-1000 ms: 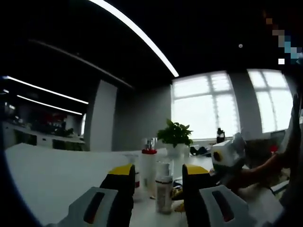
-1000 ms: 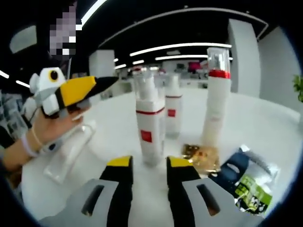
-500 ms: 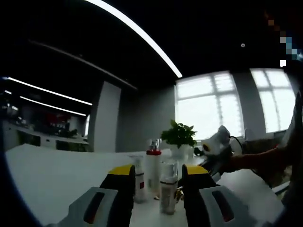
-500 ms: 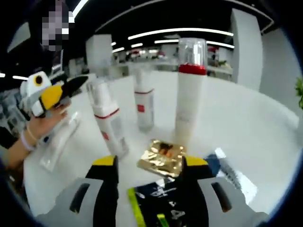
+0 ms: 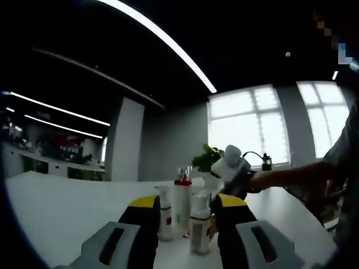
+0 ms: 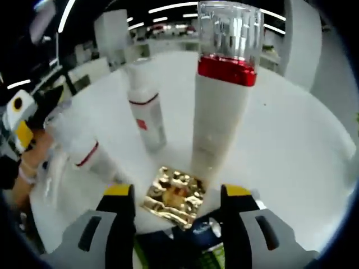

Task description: Arrange the skincare products in the storage area until every visible bottle or jar stands upright without overlapping.

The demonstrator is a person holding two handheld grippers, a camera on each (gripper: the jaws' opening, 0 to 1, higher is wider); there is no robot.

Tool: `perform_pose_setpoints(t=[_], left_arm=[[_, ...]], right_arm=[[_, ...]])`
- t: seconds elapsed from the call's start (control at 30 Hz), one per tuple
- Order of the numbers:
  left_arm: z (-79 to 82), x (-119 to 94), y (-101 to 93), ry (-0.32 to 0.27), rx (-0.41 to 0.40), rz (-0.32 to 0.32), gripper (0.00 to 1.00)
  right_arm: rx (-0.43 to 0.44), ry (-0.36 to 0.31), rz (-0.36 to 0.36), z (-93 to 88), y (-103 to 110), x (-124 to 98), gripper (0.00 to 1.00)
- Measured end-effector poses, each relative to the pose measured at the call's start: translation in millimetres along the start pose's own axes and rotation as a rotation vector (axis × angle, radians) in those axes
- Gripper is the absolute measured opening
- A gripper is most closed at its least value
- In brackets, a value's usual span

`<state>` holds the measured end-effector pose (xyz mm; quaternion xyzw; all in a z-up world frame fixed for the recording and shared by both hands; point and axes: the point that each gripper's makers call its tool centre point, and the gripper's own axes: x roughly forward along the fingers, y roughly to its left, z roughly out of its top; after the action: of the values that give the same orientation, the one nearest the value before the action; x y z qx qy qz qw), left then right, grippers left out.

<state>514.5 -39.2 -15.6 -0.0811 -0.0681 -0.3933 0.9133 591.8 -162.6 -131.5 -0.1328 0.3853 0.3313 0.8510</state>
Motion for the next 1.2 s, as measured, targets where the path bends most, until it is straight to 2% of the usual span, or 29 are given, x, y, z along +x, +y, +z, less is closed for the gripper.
perform_pose_setpoints(t=[0.07,0.1,0.13,0.17,0.27,0.37,0.53,0.63,0.9,1.07,1.2], left_arm=[[0.4,0.3,0.1,-0.001,-0.002,-0.001,0.41],[0.3,0.5,0.4,0.000,-0.001,0.001,0.41],[0.3,0.6,1.0,0.000,0.000,0.003,0.41],[0.4,0.7,1.1,0.000,0.001,0.004,0.41],[1.6,1.1,1.1,-0.003,-0.001,0.003,0.41],[2.7,1.4,0.2,-0.006,0.003,0.002,0.41],[2.7,2.0,-0.1,-0.004,0.010,0.004,0.40],[2.9,1.8,1.2,-0.005,0.009,0.009,0.40],[3.4,1.5,3.5,-0.011,-0.002,0.014,0.40],[4.8,0.5,3.4,-0.016,0.000,0.017,0.40],[6.5,-0.4,4.1,-0.024,-0.007,0.020,0.40]], right_arm=[[-0.004,0.029,-0.037,-2.6,-4.2,5.7,0.62],[-0.040,0.058,-0.060,-6.3,-7.0,7.4,0.59],[-0.066,0.046,-0.094,-2.7,-10.5,8.1,0.57],[-0.015,0.062,-0.068,-4.6,-4.2,8.2,0.54],[-0.026,0.072,-0.077,-2.5,-6.5,7.1,0.47],[-0.021,0.111,-0.083,-6.7,-4.7,2.0,0.40],[-0.002,0.133,-0.078,-13.1,1.0,-2.1,0.39],[-0.004,0.127,-0.066,-14.5,4.3,-9.0,0.38],[-0.043,0.056,-0.061,-2.8,6.5,-41.0,0.37],[-0.088,0.025,-0.074,-9.3,6.4,-63.1,0.37],[-0.122,0.038,-0.082,-20.3,4.4,-81.4,0.37]])
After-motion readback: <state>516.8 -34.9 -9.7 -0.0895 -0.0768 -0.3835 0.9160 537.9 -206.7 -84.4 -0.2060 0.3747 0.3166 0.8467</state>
